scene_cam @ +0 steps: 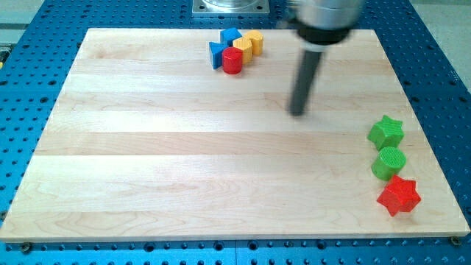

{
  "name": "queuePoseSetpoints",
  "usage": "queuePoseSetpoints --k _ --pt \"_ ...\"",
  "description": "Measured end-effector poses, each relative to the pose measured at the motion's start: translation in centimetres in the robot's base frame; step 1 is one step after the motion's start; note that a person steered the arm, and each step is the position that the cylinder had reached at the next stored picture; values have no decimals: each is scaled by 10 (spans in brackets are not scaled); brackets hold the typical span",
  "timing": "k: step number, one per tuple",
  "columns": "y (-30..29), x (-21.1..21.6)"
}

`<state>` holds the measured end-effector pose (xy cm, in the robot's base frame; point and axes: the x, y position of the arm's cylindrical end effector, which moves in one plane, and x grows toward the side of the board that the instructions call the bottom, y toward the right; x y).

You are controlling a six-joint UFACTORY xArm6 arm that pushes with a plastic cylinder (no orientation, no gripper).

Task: Slide the yellow hexagon to the top of the green star

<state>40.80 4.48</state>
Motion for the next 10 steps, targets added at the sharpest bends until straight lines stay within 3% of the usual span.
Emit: queuePoseSetpoints --k 1,2,4,7,8,9,10 --pt "-134 -31" --pt "-170 -134" --pt "-107 -215" --pt "47 -102" --pt "-24 -97" --pt "-9 -62" --pt "71 -56"
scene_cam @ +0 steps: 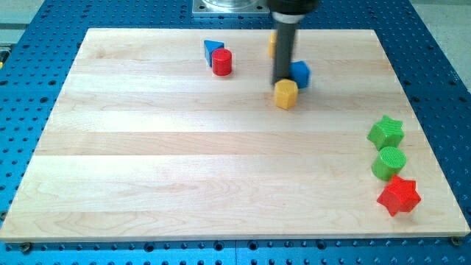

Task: Slide the yellow hexagon to the top of the green star

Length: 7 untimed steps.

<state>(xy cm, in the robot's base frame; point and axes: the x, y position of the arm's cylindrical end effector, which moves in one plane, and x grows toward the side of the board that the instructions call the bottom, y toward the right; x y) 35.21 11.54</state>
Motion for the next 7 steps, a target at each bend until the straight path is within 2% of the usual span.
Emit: queuePoseSetpoints --k 1,2,3,4,5,6,7 --pt "-44 7" --pt "-32 22" --pt "-63 46" --pt "-27 62" --pt "45 55" --pt "-32 65" --pt "10 81"
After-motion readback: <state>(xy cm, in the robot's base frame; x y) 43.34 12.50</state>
